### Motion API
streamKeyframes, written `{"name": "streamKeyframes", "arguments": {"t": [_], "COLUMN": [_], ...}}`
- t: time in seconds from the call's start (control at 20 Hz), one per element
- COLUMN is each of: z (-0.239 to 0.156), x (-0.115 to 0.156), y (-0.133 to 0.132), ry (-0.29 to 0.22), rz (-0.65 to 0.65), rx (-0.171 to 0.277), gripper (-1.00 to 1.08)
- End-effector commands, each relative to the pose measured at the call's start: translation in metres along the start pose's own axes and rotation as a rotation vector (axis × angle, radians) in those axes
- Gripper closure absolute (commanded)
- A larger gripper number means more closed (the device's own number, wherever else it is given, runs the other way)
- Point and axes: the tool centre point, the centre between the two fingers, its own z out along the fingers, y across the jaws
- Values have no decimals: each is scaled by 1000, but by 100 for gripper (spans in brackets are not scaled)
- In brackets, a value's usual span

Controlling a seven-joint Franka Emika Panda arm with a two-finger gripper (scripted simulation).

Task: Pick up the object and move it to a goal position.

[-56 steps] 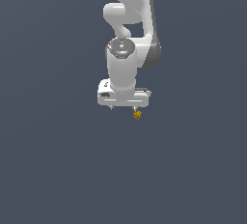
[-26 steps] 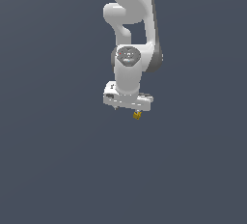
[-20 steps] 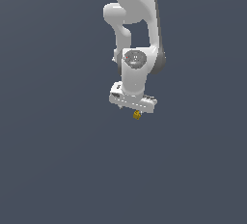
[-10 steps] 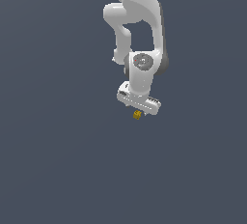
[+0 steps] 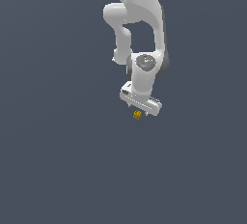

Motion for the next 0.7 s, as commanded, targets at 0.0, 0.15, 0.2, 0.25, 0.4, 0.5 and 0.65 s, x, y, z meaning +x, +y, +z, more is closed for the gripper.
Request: {"name": "streamKeyframes", "arguments": {"t": [0.0, 0.15, 0.2, 0.25, 0.4, 0.5, 0.65], "z": [0, 3, 5, 8, 21, 32, 44], "x": [0, 0, 0, 0, -1, -1, -1], "y": [0, 0, 0, 0, 0, 1, 1], "ry": [0, 0, 0, 0, 0, 0, 1], "rz": [0, 0, 0, 1, 1, 2, 4], "rx": [0, 0, 0, 0, 0, 0, 0], "gripper": [-92, -92, -92, -92, -92, -92, -92]}}
